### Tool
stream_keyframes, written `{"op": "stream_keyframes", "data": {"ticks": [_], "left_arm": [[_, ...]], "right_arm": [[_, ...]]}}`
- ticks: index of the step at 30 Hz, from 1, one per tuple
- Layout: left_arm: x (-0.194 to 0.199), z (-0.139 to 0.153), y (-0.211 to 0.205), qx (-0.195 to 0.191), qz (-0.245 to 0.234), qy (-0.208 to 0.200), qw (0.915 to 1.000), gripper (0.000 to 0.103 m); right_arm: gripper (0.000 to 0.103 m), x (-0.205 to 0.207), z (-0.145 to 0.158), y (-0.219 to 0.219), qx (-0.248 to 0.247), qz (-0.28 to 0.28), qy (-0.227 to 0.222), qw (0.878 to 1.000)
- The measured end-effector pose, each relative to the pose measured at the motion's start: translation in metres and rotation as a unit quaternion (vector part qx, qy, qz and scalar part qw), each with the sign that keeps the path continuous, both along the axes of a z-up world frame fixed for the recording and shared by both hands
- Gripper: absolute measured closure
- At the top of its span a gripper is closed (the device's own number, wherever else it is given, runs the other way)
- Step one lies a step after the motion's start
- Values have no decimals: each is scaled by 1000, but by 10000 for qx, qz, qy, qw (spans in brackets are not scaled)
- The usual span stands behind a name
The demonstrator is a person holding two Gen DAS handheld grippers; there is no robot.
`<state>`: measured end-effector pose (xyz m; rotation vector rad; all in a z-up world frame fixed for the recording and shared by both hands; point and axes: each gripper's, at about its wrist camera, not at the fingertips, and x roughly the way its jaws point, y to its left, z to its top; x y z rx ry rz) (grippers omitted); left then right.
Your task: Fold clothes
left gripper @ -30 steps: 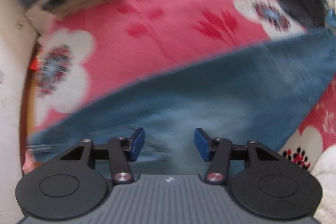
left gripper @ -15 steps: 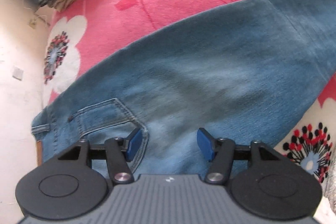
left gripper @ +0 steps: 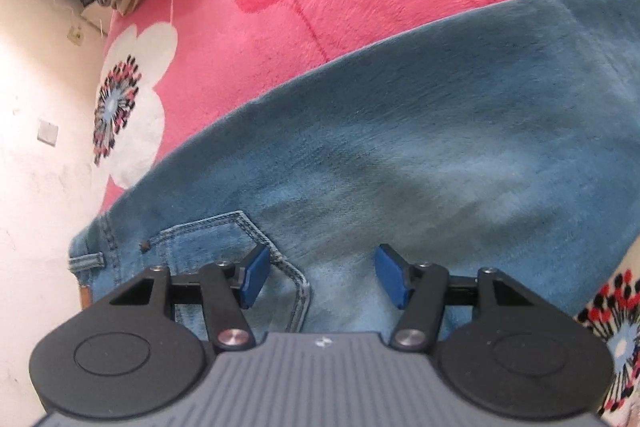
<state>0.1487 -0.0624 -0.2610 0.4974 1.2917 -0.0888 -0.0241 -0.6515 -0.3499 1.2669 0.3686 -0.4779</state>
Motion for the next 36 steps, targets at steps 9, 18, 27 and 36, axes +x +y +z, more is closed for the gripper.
{"op": "stream_keyframes", "data": {"ticks": [9,18,27,36], "left_arm": [[6,-3,8,-191,-51,41,9998,37],[1,-1,9,-306,118,-123,9994,37],[0,3,13,-470,171,-191,9986,38],[8,32,51,-599,442,-282,9968,41]], "right_arm": [[97,5,24,17,-55,-245,-39,9997],[98,11,94,80,-465,333,-673,9961],[97,23,153,137,-428,1291,-1360,9813],[97,61,191,243,-141,2674,-1603,9501]]}}
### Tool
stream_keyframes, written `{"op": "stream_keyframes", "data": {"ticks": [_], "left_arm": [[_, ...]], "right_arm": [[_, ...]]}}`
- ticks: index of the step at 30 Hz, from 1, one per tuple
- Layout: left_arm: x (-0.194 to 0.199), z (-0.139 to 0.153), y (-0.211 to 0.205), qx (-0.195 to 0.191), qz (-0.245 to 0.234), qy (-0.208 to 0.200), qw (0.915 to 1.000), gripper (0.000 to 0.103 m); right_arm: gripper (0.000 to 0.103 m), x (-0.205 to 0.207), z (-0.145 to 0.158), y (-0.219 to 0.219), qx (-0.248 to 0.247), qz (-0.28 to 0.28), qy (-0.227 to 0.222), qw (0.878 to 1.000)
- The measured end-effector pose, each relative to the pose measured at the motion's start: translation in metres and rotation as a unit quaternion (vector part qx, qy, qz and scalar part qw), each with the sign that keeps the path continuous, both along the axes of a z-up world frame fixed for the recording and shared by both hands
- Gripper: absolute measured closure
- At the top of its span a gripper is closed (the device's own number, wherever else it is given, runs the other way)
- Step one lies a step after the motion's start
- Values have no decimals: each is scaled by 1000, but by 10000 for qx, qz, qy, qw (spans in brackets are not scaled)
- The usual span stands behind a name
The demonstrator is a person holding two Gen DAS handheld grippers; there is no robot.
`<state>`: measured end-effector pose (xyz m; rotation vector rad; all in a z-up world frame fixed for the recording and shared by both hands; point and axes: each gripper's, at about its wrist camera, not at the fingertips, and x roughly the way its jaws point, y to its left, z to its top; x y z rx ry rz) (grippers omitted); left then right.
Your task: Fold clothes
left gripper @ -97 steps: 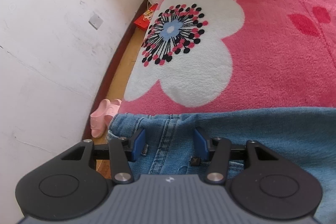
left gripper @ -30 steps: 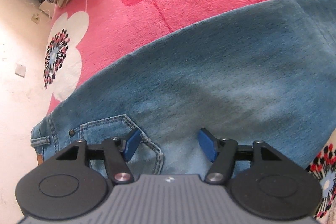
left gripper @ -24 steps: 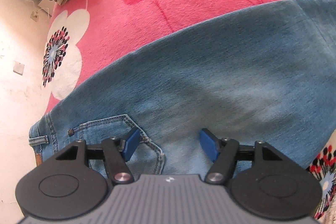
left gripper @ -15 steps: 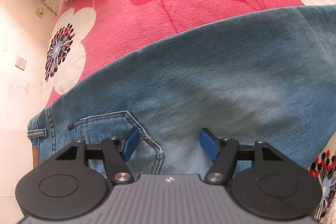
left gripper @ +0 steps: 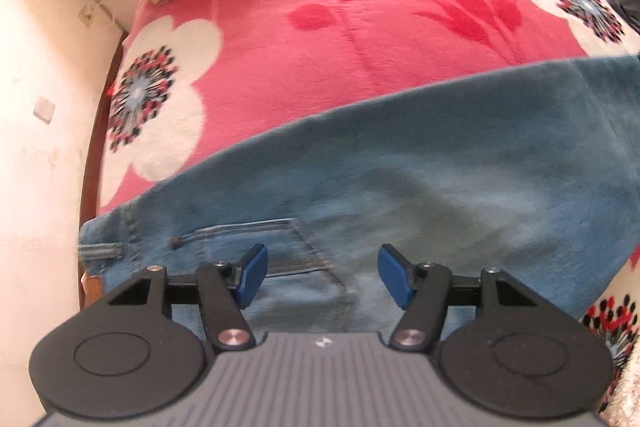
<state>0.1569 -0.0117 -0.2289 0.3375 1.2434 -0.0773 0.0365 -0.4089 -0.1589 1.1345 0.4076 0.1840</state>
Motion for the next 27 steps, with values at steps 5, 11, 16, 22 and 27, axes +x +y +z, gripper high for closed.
{"op": "stream_keyframes", "data": {"ticks": [5,11,16,22,27], "left_arm": [[-5,14,56,-102,568,138,9982,41],[-37,45,147,-372,1310,63,9907,41],[-67,52,222,-908,2122,-89,9730,41],[-88,29,280,-1720,2832,-44,9435,41],[-101,17,307,-2303,3095,-101,9225,42]], "right_arm": [[97,30,2,67,177,731,127,9971],[97,55,8,142,151,1509,277,9881],[97,68,3,215,-57,2221,550,9735],[97,85,-5,294,-719,2708,686,9575],[97,91,-9,378,-2299,3128,488,9203]]}}
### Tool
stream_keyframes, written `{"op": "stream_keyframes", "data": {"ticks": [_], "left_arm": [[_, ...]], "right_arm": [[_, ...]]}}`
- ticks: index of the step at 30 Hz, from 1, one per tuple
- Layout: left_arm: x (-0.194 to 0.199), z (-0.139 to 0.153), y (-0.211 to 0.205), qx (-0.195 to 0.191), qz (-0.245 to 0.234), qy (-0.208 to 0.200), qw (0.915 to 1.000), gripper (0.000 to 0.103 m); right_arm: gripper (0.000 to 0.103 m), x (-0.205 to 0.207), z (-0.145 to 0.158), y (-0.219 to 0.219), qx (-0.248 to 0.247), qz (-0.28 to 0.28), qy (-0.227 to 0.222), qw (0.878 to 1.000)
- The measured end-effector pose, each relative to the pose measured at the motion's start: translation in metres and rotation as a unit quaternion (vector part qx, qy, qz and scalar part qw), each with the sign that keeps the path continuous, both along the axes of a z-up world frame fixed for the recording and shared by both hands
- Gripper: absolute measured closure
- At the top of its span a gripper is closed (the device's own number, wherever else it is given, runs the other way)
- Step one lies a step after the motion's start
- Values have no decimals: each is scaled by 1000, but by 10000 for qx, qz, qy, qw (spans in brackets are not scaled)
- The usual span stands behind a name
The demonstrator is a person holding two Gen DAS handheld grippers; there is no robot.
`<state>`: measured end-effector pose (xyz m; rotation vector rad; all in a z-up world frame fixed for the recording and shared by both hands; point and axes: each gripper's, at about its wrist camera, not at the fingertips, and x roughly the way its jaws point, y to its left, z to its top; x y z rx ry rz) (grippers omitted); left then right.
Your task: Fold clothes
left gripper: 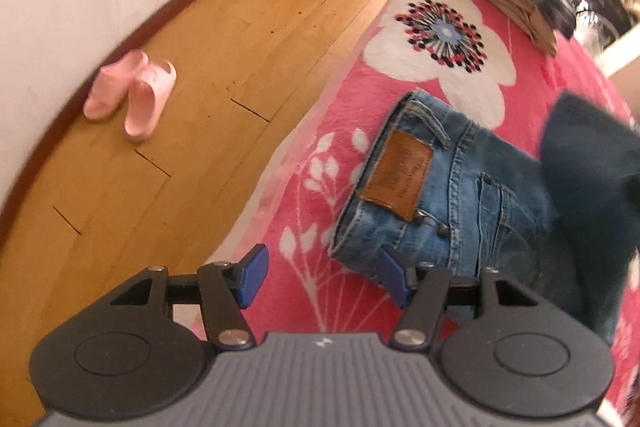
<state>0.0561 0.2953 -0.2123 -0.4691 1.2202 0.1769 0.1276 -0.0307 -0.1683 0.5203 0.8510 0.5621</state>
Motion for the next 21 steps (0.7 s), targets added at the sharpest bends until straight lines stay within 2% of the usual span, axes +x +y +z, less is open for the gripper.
{"op": "stream_keyframes", "data": {"ticks": [3,5,10,13,15,21], "left_arm": [[-8,-3,17,-246,162,-110,9995,43],[-10,-5,28,-358,215,-184,9990,43],[-9,-6,43,-708,198,-410,9965,43],[-6,-7,46,-1014,194,-539,9932,43],[-3,-8,46,-1166,209,-629,9910,43],[0,-7,46,-1389,320,-852,9861,43]], "right_arm": [[97,-3,-16,47,-823,333,-228,9958],[97,-6,-25,72,-1320,570,-421,9887],[97,-15,-47,120,-2419,1232,-770,9593],[88,-21,-61,139,-2925,1614,-859,9386],[87,-25,-67,149,-3165,1811,-930,9265],[90,-34,-46,149,-3218,1522,-1603,9207]]}}
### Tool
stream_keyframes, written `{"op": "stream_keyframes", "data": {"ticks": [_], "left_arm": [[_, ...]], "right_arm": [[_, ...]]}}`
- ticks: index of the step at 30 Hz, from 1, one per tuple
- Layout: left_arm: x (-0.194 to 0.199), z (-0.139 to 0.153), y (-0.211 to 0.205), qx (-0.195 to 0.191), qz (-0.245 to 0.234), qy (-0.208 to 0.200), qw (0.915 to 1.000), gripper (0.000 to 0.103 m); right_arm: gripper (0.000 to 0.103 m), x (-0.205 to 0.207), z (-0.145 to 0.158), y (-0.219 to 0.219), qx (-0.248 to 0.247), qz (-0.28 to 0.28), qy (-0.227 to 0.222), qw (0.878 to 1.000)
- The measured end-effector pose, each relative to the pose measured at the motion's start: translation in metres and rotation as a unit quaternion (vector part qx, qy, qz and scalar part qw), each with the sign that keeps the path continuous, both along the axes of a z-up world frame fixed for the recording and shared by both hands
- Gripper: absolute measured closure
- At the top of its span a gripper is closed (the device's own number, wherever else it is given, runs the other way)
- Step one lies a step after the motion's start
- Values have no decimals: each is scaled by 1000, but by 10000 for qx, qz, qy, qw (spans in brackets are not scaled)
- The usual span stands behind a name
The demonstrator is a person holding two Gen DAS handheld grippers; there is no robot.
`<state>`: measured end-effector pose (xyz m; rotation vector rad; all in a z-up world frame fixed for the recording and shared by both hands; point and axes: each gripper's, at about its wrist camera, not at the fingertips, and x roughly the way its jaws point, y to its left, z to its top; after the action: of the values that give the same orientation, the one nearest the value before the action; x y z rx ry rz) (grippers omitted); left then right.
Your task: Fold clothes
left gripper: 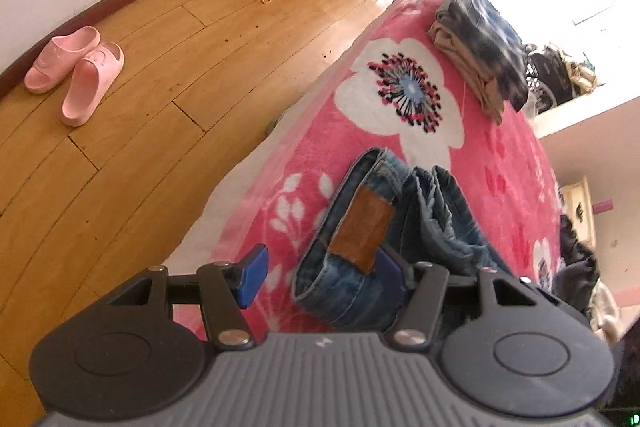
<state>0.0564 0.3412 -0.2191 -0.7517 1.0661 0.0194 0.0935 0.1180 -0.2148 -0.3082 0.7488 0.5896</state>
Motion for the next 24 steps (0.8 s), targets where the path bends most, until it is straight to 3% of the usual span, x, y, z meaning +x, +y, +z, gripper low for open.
{"op": "stream_keyframes", "data": {"ticks": [5,8,14,18,24], "left_arm": [[-2,-4,3,72,47,54,9999,43],[-1,-6,3,130,20,84,9999,44],[3,-3,1,224,-81,-8,9997,44],[10,3,-5,343,-197,-65,9992,44],[24,22,-17,582,-374,-307,9971,44]], "right_arm": [[90,-11,-4,17,-276,313,-259,9988],[91,-12,-22,27,-570,497,-25,9971],[90,-18,-17,30,-596,538,-97,9967],[86,-13,-31,41,-896,766,56,9930],[58,-25,-6,35,-64,1013,168,9947]]}}
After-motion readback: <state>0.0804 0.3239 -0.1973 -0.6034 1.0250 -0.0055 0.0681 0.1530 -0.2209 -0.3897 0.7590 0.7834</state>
